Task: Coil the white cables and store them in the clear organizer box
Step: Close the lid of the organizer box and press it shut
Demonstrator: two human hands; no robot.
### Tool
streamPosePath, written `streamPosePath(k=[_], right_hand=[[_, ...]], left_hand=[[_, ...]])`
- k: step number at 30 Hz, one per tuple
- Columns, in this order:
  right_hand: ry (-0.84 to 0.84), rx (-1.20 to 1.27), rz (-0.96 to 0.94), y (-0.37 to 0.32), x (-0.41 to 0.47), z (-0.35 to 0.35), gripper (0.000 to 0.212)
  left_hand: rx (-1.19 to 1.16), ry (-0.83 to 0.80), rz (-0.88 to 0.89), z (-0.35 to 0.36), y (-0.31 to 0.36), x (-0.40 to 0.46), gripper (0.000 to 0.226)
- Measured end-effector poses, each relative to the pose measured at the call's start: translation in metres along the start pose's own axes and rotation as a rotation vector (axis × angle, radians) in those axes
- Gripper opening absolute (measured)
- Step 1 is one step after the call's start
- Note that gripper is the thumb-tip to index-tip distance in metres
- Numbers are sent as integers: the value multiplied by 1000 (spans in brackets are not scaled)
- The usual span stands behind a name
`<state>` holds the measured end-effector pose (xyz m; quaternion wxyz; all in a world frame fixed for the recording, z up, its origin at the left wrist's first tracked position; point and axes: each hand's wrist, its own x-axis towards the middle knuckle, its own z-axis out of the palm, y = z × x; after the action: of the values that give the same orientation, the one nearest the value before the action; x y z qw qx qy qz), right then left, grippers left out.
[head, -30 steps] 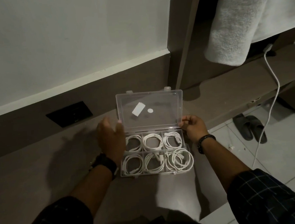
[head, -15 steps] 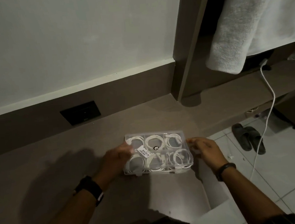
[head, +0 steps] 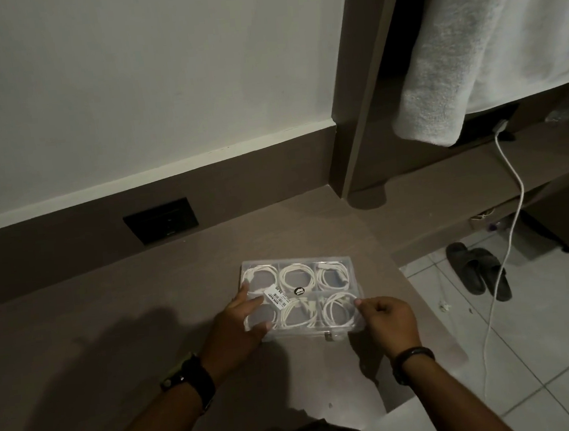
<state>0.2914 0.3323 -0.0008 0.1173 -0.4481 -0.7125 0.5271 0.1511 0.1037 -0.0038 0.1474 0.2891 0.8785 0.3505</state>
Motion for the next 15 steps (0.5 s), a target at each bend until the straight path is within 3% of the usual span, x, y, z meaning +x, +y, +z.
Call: streamPosePath(k=[6, 10, 13, 15], right_hand=[[-38, 103, 96, 7, -2, 3, 27], [-16, 44, 100, 8, -1, 7, 30], [49, -211, -164, 6, -12, 11, 5], [-2, -506, -418, 9, -19, 12, 25]], left_hand=[[118, -191, 56, 0, -7, -1, 68], [389, -302, 153, -6, -13, -2, 83], [571, -314, 311, -14, -15, 4, 75], [708, -332, 350, -14, -20, 8, 80]])
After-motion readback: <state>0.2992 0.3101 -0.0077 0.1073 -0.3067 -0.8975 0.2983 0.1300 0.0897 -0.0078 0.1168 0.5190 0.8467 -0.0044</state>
